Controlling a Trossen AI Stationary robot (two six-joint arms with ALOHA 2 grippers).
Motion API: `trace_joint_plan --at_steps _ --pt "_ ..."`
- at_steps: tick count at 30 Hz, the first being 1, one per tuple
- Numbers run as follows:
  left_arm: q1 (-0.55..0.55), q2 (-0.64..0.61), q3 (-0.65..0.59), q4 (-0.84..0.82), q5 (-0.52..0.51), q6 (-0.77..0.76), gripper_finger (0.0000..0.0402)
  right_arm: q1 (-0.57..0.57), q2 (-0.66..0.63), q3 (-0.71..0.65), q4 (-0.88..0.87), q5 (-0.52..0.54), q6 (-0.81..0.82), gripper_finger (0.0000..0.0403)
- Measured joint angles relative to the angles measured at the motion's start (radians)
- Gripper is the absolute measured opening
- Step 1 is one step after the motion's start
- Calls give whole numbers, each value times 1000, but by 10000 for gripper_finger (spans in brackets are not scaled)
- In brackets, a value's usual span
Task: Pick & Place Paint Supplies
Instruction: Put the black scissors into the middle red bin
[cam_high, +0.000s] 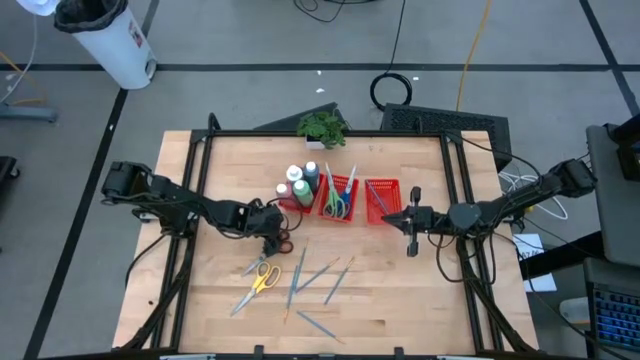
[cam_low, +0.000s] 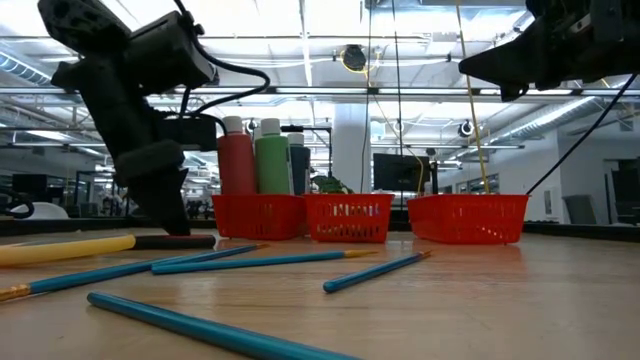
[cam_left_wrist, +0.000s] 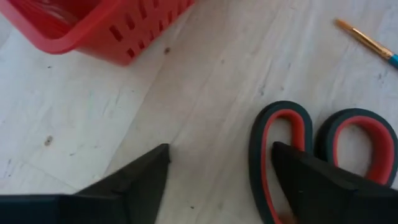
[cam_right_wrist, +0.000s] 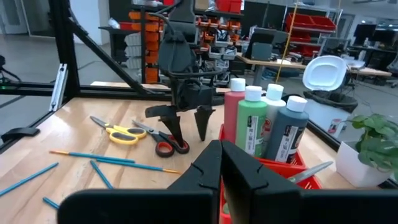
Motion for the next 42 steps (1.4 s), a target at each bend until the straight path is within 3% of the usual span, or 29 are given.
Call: trace_joint_plan --at_steps 7,16,25,34,38,42 --pt "-9 0 -1 -1 2 -32 139 -11 0 0 -14 -1 26 0" --pt "-9 0 -1 -3 11 -33 19 -11 0 0 -15 -1 28 0" --pt "-11 -24 37 -83 -13 -21 12 -11 0 0 -14 -1 29 0" --pt "-48 -154 164 -166 -116 -10 12 -11 0 0 -6 -1 43 0" --pt "-82 -191 204 22 -186 53 12 -11 0 0 -6 -1 42 0" --pt "-107 -174 207 437 -165 215 12 -11 0 0 -3 -1 41 0"
